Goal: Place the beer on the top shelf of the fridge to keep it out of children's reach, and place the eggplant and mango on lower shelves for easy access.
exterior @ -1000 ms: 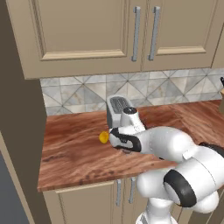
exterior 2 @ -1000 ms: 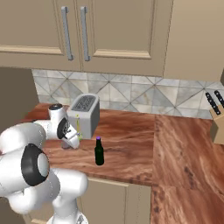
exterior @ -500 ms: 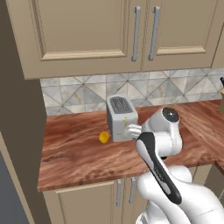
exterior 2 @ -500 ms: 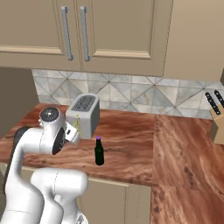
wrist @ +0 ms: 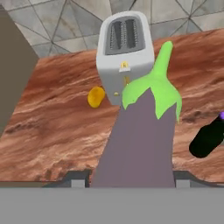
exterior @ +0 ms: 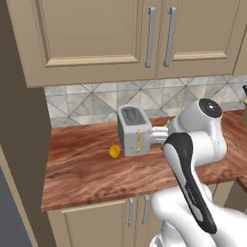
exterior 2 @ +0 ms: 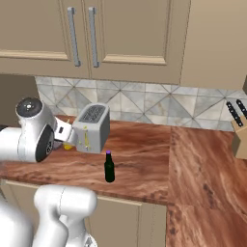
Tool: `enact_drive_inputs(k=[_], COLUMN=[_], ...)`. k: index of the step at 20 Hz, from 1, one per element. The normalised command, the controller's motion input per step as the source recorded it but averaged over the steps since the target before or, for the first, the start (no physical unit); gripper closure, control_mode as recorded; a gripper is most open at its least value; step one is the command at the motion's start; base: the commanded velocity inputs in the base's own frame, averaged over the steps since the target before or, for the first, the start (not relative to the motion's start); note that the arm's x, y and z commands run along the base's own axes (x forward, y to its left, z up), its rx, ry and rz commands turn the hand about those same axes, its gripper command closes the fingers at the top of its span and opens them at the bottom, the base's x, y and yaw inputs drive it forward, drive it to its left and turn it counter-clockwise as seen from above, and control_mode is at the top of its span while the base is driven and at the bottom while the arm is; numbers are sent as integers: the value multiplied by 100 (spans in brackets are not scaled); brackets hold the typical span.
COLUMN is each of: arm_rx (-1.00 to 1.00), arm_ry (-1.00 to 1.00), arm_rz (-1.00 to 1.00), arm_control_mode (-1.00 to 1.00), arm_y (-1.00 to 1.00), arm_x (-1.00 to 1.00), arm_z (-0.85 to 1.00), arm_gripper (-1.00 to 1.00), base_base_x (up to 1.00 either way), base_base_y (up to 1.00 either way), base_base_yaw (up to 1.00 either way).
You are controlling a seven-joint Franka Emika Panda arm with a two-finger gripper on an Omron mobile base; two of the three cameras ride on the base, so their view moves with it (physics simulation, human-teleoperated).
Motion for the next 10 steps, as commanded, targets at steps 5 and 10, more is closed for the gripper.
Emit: enact_drive_inputs(k=[5,10], arm_rx=[-17,-7], arm_ry=[2,0], arm_rz=[3,4], arm_control_mode=[-100,100], arm_y=[0,0], arm_x=[-66,-41], arm_z=[33,26], arm_gripper=[100,100], base_base_x=[0,-14], base_base_y=[0,0], base_base_yaw=[0,3])
